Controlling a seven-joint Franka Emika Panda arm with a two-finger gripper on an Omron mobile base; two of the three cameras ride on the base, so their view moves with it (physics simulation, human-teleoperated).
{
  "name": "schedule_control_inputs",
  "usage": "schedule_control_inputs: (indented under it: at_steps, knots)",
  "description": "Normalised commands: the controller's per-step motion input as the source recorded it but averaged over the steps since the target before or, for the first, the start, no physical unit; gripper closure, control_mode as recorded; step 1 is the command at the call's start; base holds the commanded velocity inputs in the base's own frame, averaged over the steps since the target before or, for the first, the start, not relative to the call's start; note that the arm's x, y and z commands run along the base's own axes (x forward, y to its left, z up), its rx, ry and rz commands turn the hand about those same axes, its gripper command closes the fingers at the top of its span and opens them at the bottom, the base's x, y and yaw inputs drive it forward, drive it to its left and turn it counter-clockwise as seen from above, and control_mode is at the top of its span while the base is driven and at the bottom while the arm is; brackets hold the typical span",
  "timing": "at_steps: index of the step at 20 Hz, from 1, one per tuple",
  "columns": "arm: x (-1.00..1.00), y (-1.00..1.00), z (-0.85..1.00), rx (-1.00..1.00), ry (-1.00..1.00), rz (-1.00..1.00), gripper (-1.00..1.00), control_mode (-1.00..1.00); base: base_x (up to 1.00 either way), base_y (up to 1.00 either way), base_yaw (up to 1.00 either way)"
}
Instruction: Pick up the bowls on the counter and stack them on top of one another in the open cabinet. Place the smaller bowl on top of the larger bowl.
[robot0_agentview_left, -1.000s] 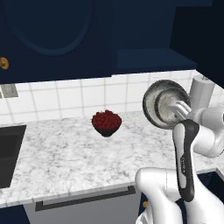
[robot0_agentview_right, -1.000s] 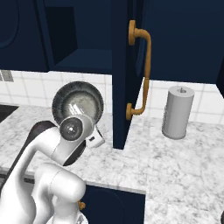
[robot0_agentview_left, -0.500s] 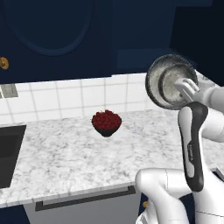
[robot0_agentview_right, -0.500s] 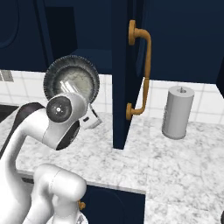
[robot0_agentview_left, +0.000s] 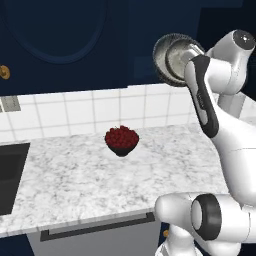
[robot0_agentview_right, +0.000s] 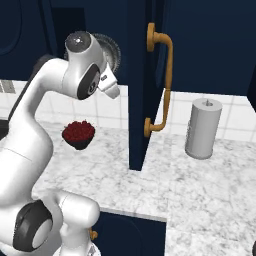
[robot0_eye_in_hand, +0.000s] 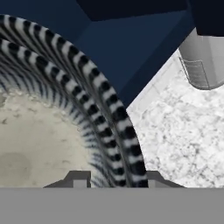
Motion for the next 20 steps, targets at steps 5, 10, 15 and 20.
schedule_control_inputs:
  at_steps: [5, 10, 15, 20]
  knots:
    - [0.83, 0.00, 0.14, -0.02, 0.05, -0.03, 1.00, -1.00, 0.00, 0.00, 0.00]
    - [0.85, 0.00, -0.28, -0.06, -0.04, -0.06, 1.00, -1.00, 0.00, 0.00, 0.00]
    - [0.81, -0.03, -0.40, -0.05, -0.18, -0.06, -1.00, -1.00, 0.00, 0.00, 0.00]
    - [-0.06, -0.02, -0.09, 0.00, -0.07, 0.00, -1.00, -1.00, 0.00, 0.00, 0.00]
